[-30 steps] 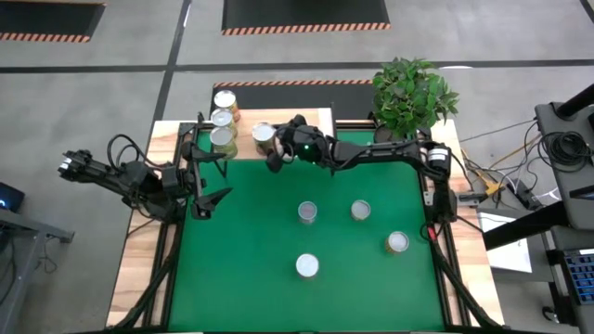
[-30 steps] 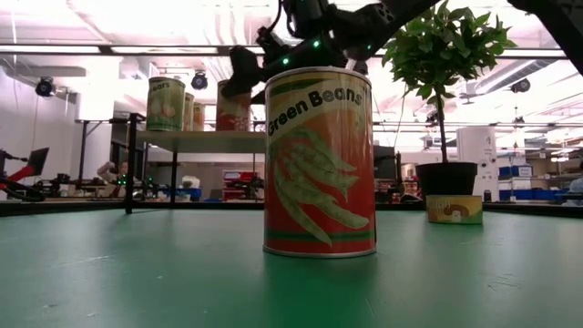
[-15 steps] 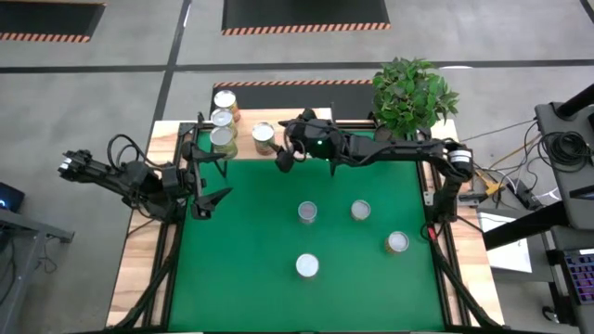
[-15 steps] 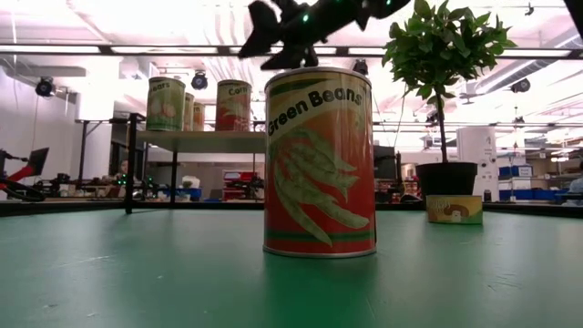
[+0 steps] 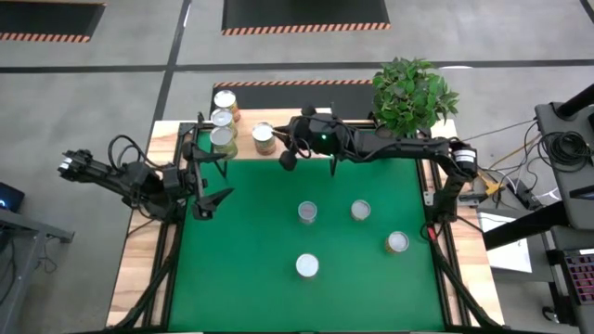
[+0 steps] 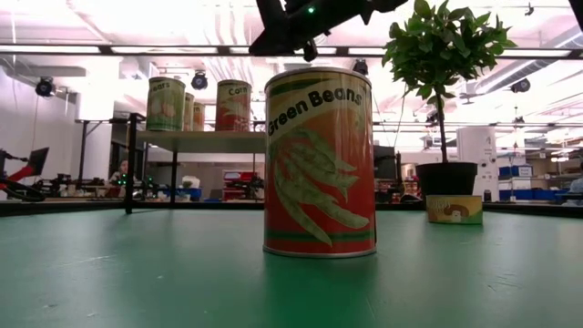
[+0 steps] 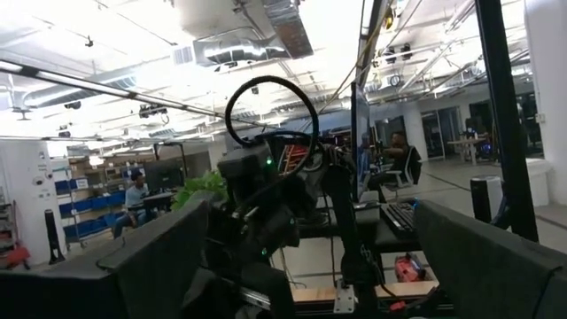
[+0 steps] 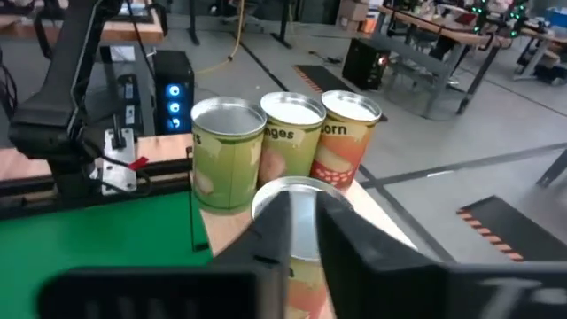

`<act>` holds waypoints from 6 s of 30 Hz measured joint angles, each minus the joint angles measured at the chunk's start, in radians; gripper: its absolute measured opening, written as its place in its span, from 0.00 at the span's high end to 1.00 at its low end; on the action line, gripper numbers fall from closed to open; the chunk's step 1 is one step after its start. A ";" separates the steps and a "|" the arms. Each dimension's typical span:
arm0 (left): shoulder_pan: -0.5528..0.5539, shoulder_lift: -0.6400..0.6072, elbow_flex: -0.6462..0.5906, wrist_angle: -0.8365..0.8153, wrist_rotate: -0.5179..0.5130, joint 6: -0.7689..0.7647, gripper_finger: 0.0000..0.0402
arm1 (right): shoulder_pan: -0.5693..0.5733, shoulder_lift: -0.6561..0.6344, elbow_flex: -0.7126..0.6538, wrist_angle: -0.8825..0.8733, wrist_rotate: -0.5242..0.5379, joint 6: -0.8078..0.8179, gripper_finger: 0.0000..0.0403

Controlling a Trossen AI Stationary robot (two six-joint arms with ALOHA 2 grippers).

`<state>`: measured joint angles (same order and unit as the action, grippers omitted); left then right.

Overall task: Pick and place cans onto a shelf
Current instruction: Put the corn can on the shelf, then put the green bean can on the shelf

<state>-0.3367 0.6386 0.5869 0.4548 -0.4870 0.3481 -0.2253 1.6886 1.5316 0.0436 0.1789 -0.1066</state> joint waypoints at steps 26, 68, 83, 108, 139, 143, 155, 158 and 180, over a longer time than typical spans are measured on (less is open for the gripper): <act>0.000 0.008 0.000 0.015 -0.001 0.010 0.05 | -0.079 0.403 0.714 -0.657 -0.149 -0.220 0.97; 0.000 0.010 0.000 0.007 -0.002 0.010 0.05 | -0.111 0.347 0.715 -0.613 -0.098 -0.218 0.97; 0.000 0.087 0.027 -0.012 -0.001 -0.055 0.05 | 0.194 0.157 0.616 -0.958 -0.099 -0.065 0.98; -0.093 0.343 0.058 -0.080 0.007 -0.346 0.05 | 0.777 -0.074 -0.159 -0.703 0.240 0.402 0.98; -0.305 0.989 0.265 -0.283 -0.040 -0.682 0.53 | 0.911 0.126 -0.242 -0.523 0.427 0.638 0.14; -0.301 1.045 0.268 -0.286 -0.080 -0.716 0.59 | 0.910 0.147 -0.274 -0.417 0.460 0.638 0.13; -0.276 1.175 0.320 -0.257 -0.145 -0.733 0.72 | 0.877 0.150 -0.474 0.016 0.503 0.673 0.16; -0.271 1.204 0.353 -0.255 -0.144 -0.724 0.74 | 0.872 0.150 -0.527 0.138 0.502 0.661 0.16; -0.290 1.199 0.431 -0.311 -0.130 -0.624 0.80 | 0.862 0.112 -0.588 0.353 0.456 0.514 0.29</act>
<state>-0.6269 1.8378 1.0183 0.1439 -0.6174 -0.2761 0.6365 1.8008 0.9432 0.3966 0.6352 0.4070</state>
